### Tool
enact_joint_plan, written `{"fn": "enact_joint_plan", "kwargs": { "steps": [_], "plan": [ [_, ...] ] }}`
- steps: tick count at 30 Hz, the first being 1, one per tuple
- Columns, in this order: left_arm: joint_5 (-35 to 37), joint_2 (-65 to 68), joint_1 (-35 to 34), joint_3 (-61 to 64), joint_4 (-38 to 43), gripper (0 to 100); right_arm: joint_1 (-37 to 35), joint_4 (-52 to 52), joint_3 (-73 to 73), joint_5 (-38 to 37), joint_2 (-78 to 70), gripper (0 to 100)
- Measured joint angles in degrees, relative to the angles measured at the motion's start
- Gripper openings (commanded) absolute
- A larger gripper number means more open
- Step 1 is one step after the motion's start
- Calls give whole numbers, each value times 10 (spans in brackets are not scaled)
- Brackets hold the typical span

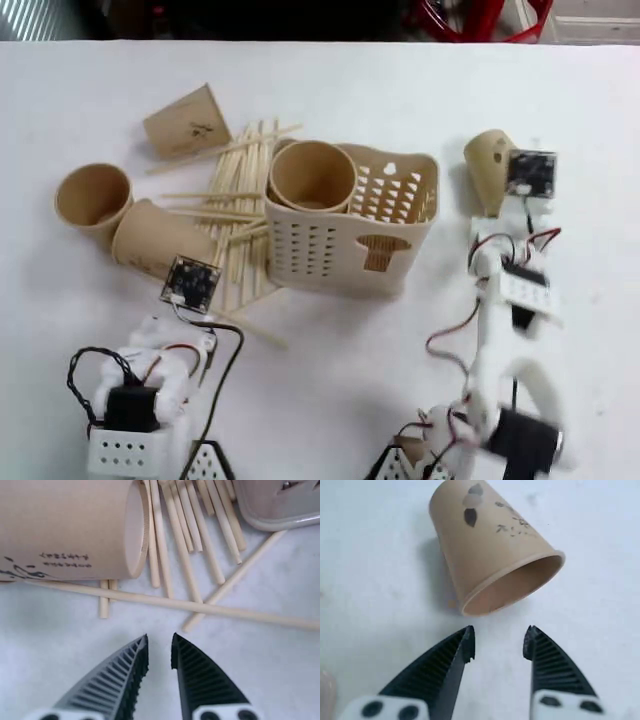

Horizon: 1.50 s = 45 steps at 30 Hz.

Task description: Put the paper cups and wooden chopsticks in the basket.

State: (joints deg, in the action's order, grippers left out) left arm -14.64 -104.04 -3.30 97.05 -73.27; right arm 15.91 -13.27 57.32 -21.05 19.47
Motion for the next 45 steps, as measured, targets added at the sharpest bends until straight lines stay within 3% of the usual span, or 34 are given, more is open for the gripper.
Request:
{"fn": "enact_joint_plan", "kwargs": {
  "steps": [4, 9, 12, 16, 20, 26, 38, 45],
  "plan": [
    [0, 0, 0, 0, 0, 95, -8, -36, 45, -156, 111, 176],
    [0, 0, 0, 0, 0, 95, 12, -40, 65, -346, 213, 301],
    [0, 0, 0, 0, 0, 95, 18, -29, 86, -472, 238, 319],
    [0, 0, 0, 0, 0, 95, 31, 17, 113, -553, 245, 320],
    [0, 0, 0, 0, 0, 95, 30, 77, 169, -600, 246, 319],
    [0, 0, 0, 0, 0, 95, 30, 166, 186, -611, 224, 319],
    [0, 0, 0, 0, 0, 95, 31, 295, 0, -586, -113, 286],
    [0, 0, 0, 0, 0, 95, 45, 370, 11, -587, -161, 285]
  ]
}}
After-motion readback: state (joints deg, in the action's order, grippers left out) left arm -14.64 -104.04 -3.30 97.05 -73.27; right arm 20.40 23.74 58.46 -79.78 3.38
